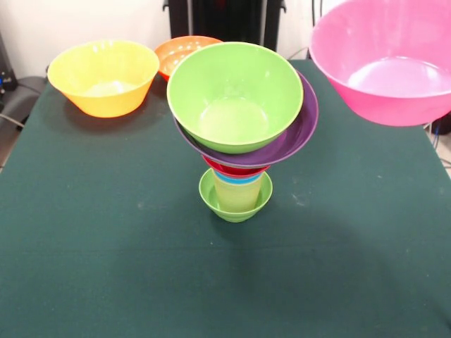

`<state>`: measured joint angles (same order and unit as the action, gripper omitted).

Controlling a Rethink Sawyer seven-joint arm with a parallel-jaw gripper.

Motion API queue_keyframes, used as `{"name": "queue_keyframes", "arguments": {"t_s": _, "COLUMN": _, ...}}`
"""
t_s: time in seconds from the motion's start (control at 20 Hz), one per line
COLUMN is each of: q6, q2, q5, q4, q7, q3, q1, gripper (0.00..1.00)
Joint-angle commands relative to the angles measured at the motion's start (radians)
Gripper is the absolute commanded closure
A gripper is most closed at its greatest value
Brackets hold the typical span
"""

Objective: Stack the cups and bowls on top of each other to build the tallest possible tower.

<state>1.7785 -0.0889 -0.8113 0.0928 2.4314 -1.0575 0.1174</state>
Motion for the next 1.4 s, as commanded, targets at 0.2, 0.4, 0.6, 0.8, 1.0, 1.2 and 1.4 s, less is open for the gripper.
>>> {"name": "queue_keyframes", "arguments": {"t_s": 0.2, "q6": 0.117, "q2": -0.012, "q5": -0.075, "q4": -0.039, "q7": -0.108, "q3": -0.109, "q1": -0.061, "gripper": 1.0}}
{"name": "queue_keyframes", "arguments": {"t_s": 0.4, "q6": 0.126, "q2": -0.015, "q5": -0.11, "q4": -0.05, "q7": -0.127, "q3": -0.161, "q1": -0.075, "gripper": 1.0}}
{"name": "queue_keyframes", "arguments": {"t_s": 0.6, "q6": 0.132, "q2": -0.015, "q5": -0.145, "q4": -0.059, "q7": -0.15, "q3": -0.208, "q1": -0.089, "gripper": 1.0}}
{"name": "queue_keyframes", "arguments": {"t_s": 0.8, "q6": 0.141, "q2": -0.018, "q5": -0.187, "q4": -0.069, "q7": -0.172, "q3": -0.258, "q1": -0.105, "gripper": 1.0}}
{"name": "queue_keyframes", "arguments": {"t_s": 1.0, "q6": 0.152, "q2": -0.018, "q5": -0.221, "q4": -0.071, "q7": -0.177, "q3": -0.294, "q1": -0.109, "gripper": 1.0}}
{"name": "queue_keyframes", "arguments": {"t_s": 1.2, "q6": 0.161, "q2": -0.017, "q5": -0.216, "q4": -0.054, "q7": -0.166, "q3": -0.282, "q1": -0.089, "gripper": 1.0}}
{"name": "queue_keyframes", "arguments": {"t_s": 1.4, "q6": 0.169, "q2": -0.022, "q5": -0.236, "q4": -0.055, "q7": -0.16, "q3": -0.297, "q1": -0.091, "gripper": 1.0}}
